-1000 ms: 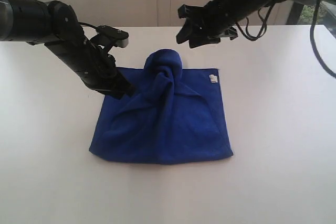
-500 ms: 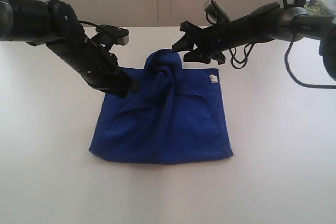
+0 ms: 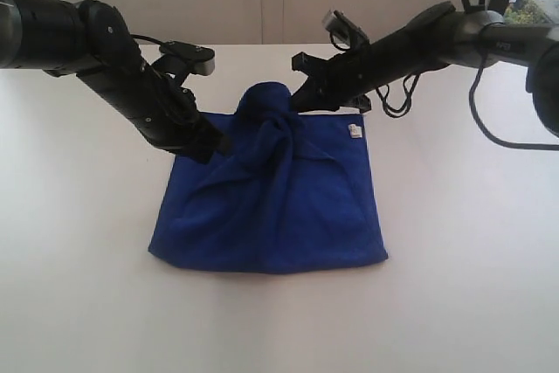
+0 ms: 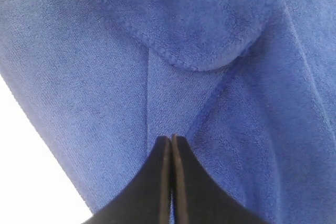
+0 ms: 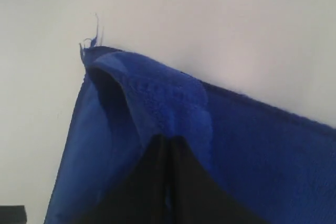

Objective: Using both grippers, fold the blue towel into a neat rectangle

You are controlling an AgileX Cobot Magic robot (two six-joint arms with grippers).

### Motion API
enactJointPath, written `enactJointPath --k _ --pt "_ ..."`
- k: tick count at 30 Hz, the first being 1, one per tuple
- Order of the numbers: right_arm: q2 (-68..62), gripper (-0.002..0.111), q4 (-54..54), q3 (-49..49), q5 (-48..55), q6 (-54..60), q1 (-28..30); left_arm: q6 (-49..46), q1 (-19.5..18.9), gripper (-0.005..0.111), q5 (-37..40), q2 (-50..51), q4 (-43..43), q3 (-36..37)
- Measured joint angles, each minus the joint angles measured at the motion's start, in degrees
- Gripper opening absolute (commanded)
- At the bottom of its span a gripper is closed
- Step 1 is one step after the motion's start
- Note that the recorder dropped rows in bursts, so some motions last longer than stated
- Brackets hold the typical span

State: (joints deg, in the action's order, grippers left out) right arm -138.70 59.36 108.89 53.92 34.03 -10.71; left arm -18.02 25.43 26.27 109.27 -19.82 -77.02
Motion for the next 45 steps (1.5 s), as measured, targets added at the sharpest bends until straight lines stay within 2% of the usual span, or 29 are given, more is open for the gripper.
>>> enactJointPath --k 6,12,14,18,19,36,45 --pt "5.8 0.0 -9.2 0.0 9.5 0.0 -1.3 0.0 0.0 0.0 0.1 0.0 0.0 0.0" --pt "4.4 0.001 -13.7 0.0 14.9 0.0 -4.4 0.0 0.0 0.0 0.2 0.0 0.0 0.0" --pt "2.9 0.009 -13.9 0.0 15.0 0.0 -5.4 0.0 0.0 0.0 0.3 0.0 0.0 0.0" --pt "2.0 0.036 -14.1 -0.2 15.6 0.0 -6.5 0.0 0.0 0.0 0.3 0.0 0.0 0.0" --pt "2.3 0.038 -14.1 -0.2 15.7 0.0 -6.5 0.0 0.0 0.0 0.4 0.0 0.0 0.0" --pt "7.6 0.039 -19.6 0.4 12.3 0.0 -3.2 0.0 0.0 0.0 1.0 0.0 0.0 0.0" --pt "3.8 0.039 -12.7 0.4 10.1 3.5 -3.2 0.0 0.0 0.0 1.2 0.0 0.0 0.0"
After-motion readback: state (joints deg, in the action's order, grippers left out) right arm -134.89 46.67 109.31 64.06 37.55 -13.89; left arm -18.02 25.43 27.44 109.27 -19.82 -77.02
